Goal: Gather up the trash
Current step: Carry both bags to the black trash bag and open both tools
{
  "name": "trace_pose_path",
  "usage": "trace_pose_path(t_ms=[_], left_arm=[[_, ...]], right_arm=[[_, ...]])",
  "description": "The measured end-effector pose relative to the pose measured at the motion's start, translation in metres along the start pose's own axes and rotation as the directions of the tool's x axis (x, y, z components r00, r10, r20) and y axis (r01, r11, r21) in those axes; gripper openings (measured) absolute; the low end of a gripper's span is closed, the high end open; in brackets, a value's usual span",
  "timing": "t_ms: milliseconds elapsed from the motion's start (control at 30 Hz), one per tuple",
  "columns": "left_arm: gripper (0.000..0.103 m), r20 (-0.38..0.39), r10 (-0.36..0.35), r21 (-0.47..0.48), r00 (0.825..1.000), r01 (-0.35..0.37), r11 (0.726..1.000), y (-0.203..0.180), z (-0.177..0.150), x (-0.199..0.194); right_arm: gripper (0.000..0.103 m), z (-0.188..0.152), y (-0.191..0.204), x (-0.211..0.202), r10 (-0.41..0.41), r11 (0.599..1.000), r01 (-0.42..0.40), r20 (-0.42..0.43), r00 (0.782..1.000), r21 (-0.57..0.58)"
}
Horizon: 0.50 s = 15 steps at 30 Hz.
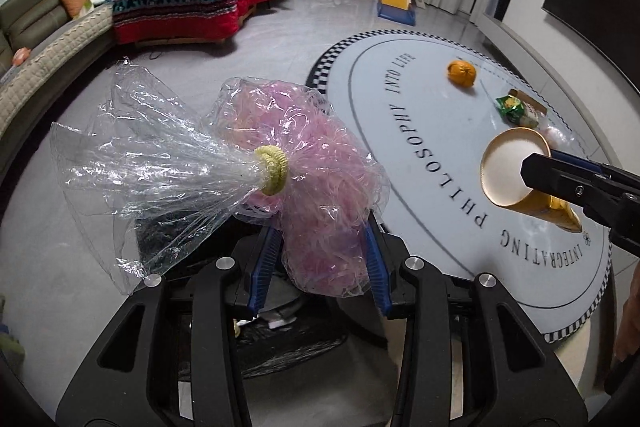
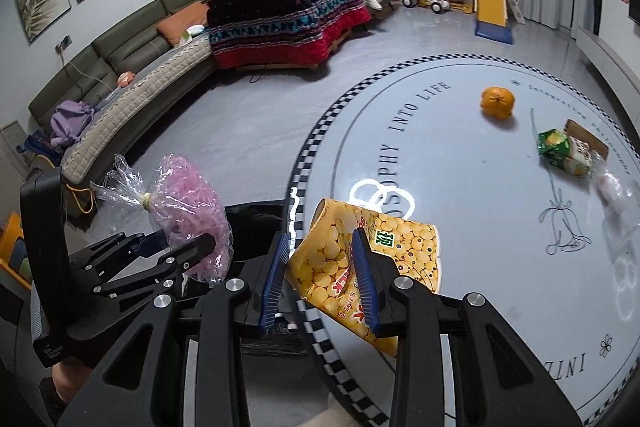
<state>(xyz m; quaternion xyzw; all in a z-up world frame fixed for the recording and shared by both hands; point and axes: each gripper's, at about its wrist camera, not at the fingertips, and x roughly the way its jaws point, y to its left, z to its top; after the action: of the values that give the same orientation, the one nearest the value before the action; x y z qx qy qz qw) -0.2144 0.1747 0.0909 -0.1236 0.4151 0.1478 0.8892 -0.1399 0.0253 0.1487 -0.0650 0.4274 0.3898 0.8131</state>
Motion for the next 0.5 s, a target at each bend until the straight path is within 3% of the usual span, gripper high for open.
trace_pose_path(t_ms=[500], left_arm=[[0.04, -0.042, 0.148, -0.152, 0.988, -0.153, 0.976, 0.104, -0.051, -0.014]], right_arm=[[0.035, -0.009, 0.11, 0.047, 0.101, 0.981, -0.115, -0.092, 0.991, -0.155]])
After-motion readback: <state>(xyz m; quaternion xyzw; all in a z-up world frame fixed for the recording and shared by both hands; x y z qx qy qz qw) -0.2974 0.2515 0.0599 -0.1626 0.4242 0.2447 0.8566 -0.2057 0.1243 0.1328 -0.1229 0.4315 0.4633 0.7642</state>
